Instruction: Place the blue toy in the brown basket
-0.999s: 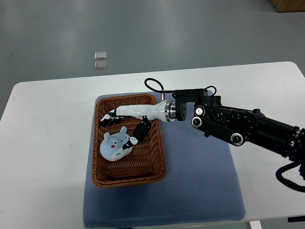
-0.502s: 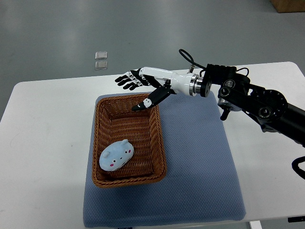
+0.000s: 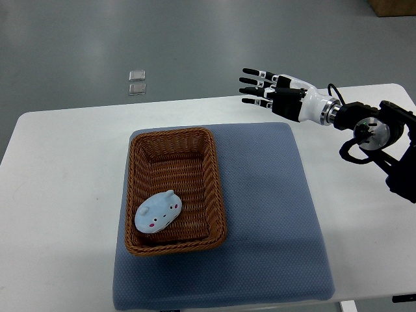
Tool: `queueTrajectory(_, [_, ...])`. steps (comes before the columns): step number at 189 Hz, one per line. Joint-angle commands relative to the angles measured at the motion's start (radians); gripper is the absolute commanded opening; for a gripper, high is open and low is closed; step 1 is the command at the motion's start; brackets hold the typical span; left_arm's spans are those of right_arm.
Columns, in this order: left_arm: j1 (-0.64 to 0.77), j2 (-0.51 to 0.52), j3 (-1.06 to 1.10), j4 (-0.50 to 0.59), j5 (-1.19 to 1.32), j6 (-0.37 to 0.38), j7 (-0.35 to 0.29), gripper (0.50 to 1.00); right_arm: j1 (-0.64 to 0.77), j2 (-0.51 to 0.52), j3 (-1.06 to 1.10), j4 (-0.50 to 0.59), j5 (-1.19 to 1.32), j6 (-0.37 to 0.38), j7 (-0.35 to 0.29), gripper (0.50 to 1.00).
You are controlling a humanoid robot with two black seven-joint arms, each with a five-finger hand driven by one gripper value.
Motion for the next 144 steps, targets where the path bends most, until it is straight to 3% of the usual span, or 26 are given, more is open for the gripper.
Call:
queueTrajectory(1, [0.000, 0.000, 0.000, 0.000, 0.000, 0.000, 0.000, 1.000, -0.015, 0.010, 0.002, -0.044, 0.034, -0.018, 0.004, 0.911])
queueTrajectory(144, [0.000, 0.000, 0.000, 0.000, 0.000, 0.000, 0.000, 1.000, -0.061, 0.021, 0.003, -0.088, 0.038, -0.014, 0.004, 0.911])
